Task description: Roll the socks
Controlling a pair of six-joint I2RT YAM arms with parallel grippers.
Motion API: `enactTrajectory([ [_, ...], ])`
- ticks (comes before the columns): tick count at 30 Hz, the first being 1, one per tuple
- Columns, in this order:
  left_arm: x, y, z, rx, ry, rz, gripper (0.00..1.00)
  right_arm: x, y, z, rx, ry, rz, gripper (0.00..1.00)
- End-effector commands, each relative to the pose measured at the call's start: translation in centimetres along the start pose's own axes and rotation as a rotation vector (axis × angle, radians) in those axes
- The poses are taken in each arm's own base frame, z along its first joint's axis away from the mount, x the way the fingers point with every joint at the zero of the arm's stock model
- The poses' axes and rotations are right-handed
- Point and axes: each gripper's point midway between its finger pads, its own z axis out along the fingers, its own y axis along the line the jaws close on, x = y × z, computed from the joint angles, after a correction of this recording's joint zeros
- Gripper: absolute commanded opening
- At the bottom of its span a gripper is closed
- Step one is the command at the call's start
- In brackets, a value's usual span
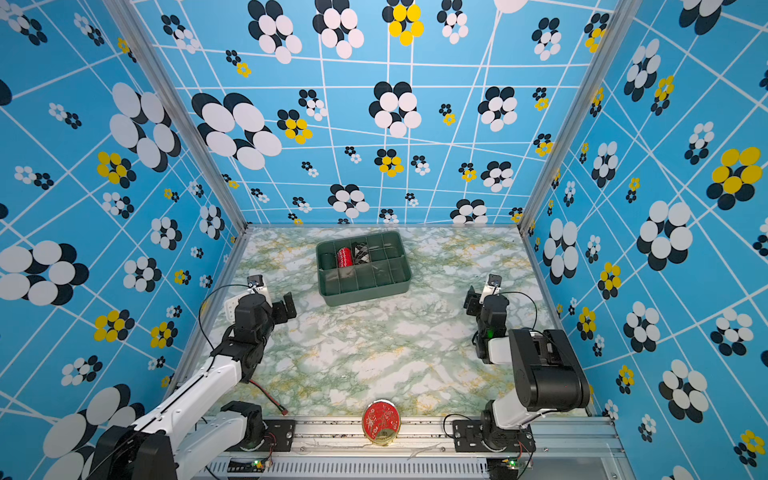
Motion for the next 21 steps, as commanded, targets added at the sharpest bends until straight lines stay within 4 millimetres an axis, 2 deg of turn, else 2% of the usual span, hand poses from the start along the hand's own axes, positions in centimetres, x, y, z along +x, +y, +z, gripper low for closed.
enactTrajectory([
  [1,0.9,1.9,-0.5,-0.062,-0.048,0.023,0.99,-0.4,0.1,0.4,-0.007,-0.001,-0.013,0.75],
  [8,1.1,3.0,-1.7,-0.064,-0.263,-0.017,0.99,-0.4,0.1,0.4,-0.008,-0.001,-0.014,0.75],
  [12,0.0,2.2,-1.4,-0.033,-0.298,-0.003,0.99,-0.4,0.1,0.4,-0.007,-0.001,-0.014,0.76],
  [16,-1.7,1.8,0.7,-0.054,-0.305,0.029,0.99,-0.4,0.1,0.4,-0.008,-0.003,-0.013,0.77],
  [17,-1.8,1.7,1.6,-0.055,-0.301,0.039,0.99,-0.4,0.1,0.3,-0.008,-0.003,-0.013,0.84],
  [18,-1.6,1.4,2.4,-0.060,-0.282,0.068,0.99,-0.4,0.1,0.3,-0.009,-0.003,-0.013,0.96],
  [19,-1.3,1.4,3.2,-0.067,-0.263,0.074,0.99,-0.4,0.1,0.3,-0.009,-0.004,-0.013,0.99],
  [21,-0.1,1.0,4.8,-0.055,-0.225,0.087,0.99,-0.4,0.1,0.3,-0.011,-0.006,-0.013,0.99],
])
